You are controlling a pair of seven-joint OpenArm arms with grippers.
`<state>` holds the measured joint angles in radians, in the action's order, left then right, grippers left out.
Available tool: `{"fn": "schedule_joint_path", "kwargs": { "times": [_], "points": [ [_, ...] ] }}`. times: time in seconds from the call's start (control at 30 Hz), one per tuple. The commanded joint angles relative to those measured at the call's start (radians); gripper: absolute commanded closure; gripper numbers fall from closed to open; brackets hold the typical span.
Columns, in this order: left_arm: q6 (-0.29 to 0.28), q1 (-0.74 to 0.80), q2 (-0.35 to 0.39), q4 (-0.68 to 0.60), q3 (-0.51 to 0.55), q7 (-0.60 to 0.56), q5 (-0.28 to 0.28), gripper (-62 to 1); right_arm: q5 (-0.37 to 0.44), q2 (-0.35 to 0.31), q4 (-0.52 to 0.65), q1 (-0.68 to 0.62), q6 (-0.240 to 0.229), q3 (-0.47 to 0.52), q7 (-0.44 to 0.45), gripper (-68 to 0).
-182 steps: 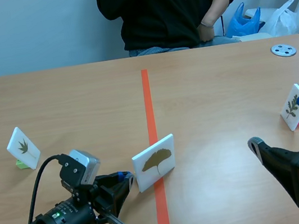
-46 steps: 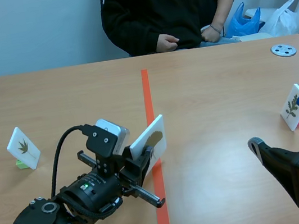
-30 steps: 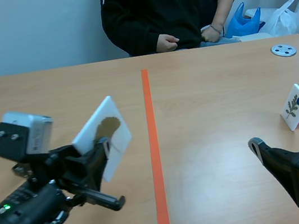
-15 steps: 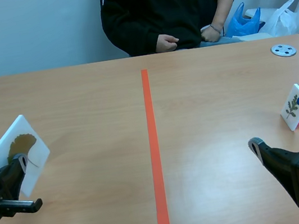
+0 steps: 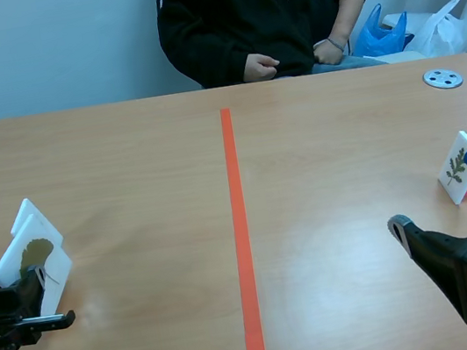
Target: Sort the leaf by its shape. The table is split by an orange tape line. A compound leaf with several leaflets goes to the left side, a simple leaf with one blade goes to the right side. Return to the home posture when a red brick is placed on the table.
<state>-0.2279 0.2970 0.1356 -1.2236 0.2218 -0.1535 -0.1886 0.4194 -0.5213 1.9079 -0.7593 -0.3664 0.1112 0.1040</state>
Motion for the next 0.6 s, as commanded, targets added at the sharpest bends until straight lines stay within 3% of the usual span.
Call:
{"fn": "schedule_joint_path", "kwargs": {
  "times": [0.0, 0.13, 0.33, 0.4, 0.53, 0.57],
  "points": [
    [0.006, -0.014, 0.001, -0.003, 0.001, -0.021, -0.010, -4.1, 0.008, -0.002, 0.013, 0.014, 0.003, 0.012, 0.011, -67.9],
    [0.009, -0.040, 0.002, 0.056, 0.003, -0.038, -0.010, -5.0, 0.008, -0.002, 0.013, 0.014, 0.003, 0.012, 0.011, -67.9],
    [0.009, -0.045, 0.001, 0.098, 0.003, -0.045, -0.010, -17.7, 0.008, -0.002, 0.013, 0.014, 0.003, 0.012, 0.011, -67.9],
    [0.009, -0.044, 0.001, 0.099, 0.003, -0.067, -0.010, -27.1, 0.008, -0.002, 0.013, 0.014, 0.003, 0.012, 0.011, -67.9],
    [0.008, -0.043, 0.002, 0.099, 0.003, -0.119, -0.011, -57.7, 0.008, -0.002, 0.013, 0.014, 0.003, 0.012, 0.011, -67.9],
    [0.008, -0.043, 0.002, 0.097, 0.003, -0.123, -0.011, -62.3, 0.008, -0.002, 0.013, 0.014, 0.003, 0.012, 0.011, -67.9]
  ]
}}
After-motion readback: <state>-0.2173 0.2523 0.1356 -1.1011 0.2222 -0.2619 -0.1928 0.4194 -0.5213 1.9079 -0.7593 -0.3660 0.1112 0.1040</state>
